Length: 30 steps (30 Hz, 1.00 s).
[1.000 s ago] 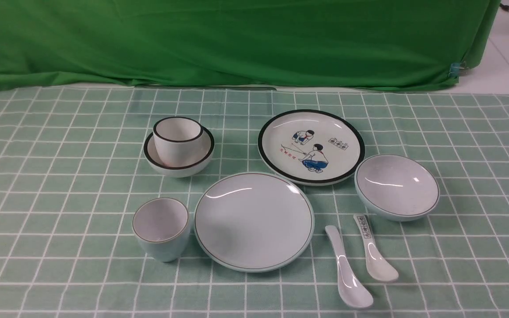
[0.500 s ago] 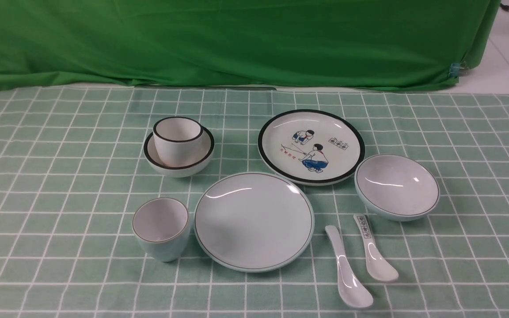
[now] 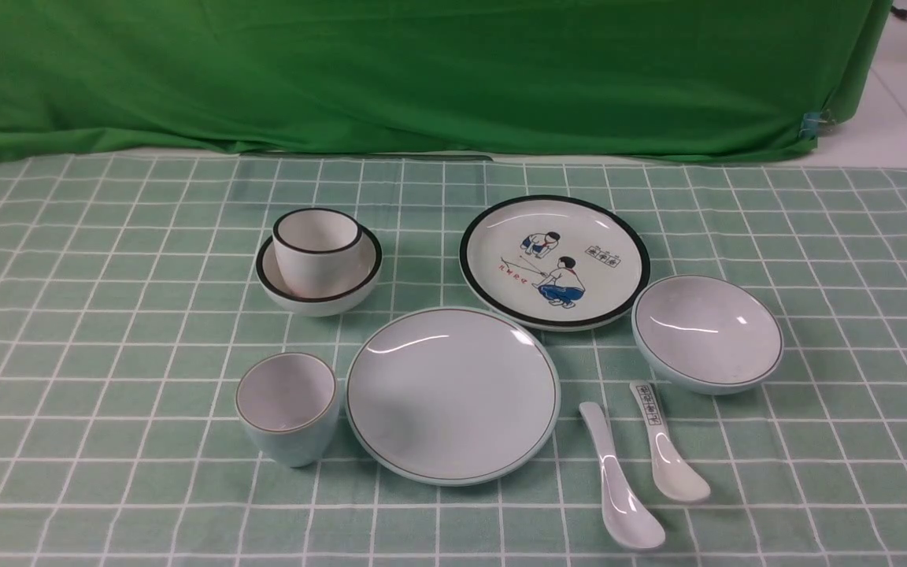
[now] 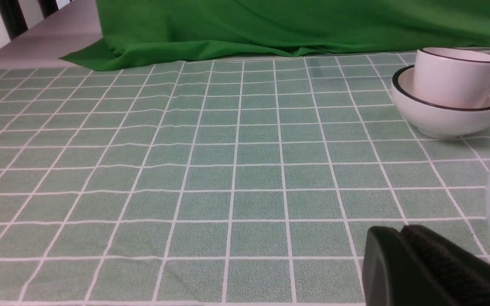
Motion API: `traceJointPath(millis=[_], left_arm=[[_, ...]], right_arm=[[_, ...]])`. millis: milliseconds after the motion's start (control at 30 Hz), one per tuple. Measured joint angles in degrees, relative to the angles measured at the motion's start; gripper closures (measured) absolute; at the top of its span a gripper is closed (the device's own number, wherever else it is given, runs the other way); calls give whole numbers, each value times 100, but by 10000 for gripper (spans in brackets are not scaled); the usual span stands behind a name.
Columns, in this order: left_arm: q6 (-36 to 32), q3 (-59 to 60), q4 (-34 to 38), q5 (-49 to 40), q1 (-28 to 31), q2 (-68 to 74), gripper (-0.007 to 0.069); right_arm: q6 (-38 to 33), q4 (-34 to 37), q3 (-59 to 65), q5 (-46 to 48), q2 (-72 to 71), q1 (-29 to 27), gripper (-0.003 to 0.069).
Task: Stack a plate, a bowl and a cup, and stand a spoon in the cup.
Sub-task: Use the right arm to grab a blue rice bowl
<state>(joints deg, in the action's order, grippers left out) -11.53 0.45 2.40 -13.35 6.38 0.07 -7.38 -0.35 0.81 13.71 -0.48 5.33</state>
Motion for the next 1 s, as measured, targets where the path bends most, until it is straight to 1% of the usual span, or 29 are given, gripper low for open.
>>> traceJointPath(millis=[167,200,267,333,433,533,600,667,700,733,800,867,967,1000], left_arm=[[22,0,45,69,0,0,612],[40,0,283,111,0,0,612],[278,0,1132,216,0,0,612],[408,0,2163,385,0,0,612],[579,0,2988,695,0,0,612],[1010,0,4056,1213,0,0,612],[1153,0,4390,1604,0,0,612],[1201,-13,4472,1677,0,0,612],[1208,-68,4459,1560,5,0,612],[1210,-172,4391,1434,1,0,612],[1094,-648,4056,863,1,73,612],[675,-1221,3760,191,1,364,612],[-478,-2262,3576,-1032,-42,1227,612],[-720,-2487,3557,-1405,-93,1575,612]], right_arm=[[0,0,0,0,0,0,417],[0,0,0,0,0,0,417],[0,0,0,0,0,0,417],[0,0,0,0,0,0,417],[0,0,0,0,0,0,417],[0,0,0,0,0,0,417],[0,0,0,0,0,0,417],[0,0,0,0,0,0,417],[0,-5,0,0,0,0,417],[0,-5,0,0,0,0,417],[0,-5,0,0,0,0,417],[0,-5,0,0,0,0,417],[0,-5,0,0,0,0,417],[0,-5,0,0,0,0,417]])
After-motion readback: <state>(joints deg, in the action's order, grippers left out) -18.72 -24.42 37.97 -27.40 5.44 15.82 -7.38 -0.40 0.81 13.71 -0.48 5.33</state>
